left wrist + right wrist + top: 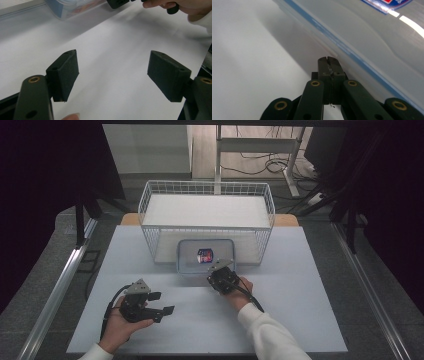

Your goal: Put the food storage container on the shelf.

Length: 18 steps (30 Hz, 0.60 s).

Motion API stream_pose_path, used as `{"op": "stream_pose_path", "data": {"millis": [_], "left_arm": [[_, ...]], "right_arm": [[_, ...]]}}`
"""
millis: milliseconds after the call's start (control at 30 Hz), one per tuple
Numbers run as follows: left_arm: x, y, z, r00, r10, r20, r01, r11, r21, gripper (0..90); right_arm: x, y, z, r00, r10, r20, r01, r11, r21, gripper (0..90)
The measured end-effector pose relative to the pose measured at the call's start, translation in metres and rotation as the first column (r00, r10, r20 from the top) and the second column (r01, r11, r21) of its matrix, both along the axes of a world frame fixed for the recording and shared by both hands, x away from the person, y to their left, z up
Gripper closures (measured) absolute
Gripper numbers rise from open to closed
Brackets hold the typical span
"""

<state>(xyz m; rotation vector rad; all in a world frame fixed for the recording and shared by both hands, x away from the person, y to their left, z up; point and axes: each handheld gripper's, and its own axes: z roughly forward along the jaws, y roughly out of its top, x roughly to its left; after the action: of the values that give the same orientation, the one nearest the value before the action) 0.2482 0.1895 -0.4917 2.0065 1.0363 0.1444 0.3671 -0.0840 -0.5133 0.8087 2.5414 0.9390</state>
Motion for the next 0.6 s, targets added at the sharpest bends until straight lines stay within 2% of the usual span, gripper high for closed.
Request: {"op": "stream_pose_path", "data": {"millis": [67,167,267,400,600], "left_arm": [[0.000,0.001,0.000,1.0000,0.006,-0.001,-0.006,1.0000,-0.003,24.7],[0.001,0.003,-0.001,1.0000,0.009,-0.003,-0.009,0.9999,-0.007,24.7],[0.001,0.004,-0.001,0.9999,0.013,-0.005,-0.013,0.9999,-0.011,24.6],[0.001,0.004,-0.001,0.9999,0.012,-0.004,-0.012,0.9999,-0.012,24.6],[0.003,0.005,-0.001,0.9998,0.018,-0.007,-0.018,0.9996,-0.024,24.6]], "right_arm": [[0.001,0.003,-0.001,0.9999,0.009,-0.012,-0.009,0.9999,0.015,89.3],[-0.001,0.008,-0.002,0.9997,0.021,0.014,-0.021,0.9997,-0.013,89.3],[0.001,0.007,0.001,0.9999,0.010,-0.003,-0.010,0.9997,0.022,89.3],[0.003,0.007,0.007,0.9994,-0.024,0.025,0.023,0.9994,0.027,89.3],[0.017,0.004,0.007,0.9980,-0.061,-0.014,0.062,0.9945,0.084,89.3]]}}
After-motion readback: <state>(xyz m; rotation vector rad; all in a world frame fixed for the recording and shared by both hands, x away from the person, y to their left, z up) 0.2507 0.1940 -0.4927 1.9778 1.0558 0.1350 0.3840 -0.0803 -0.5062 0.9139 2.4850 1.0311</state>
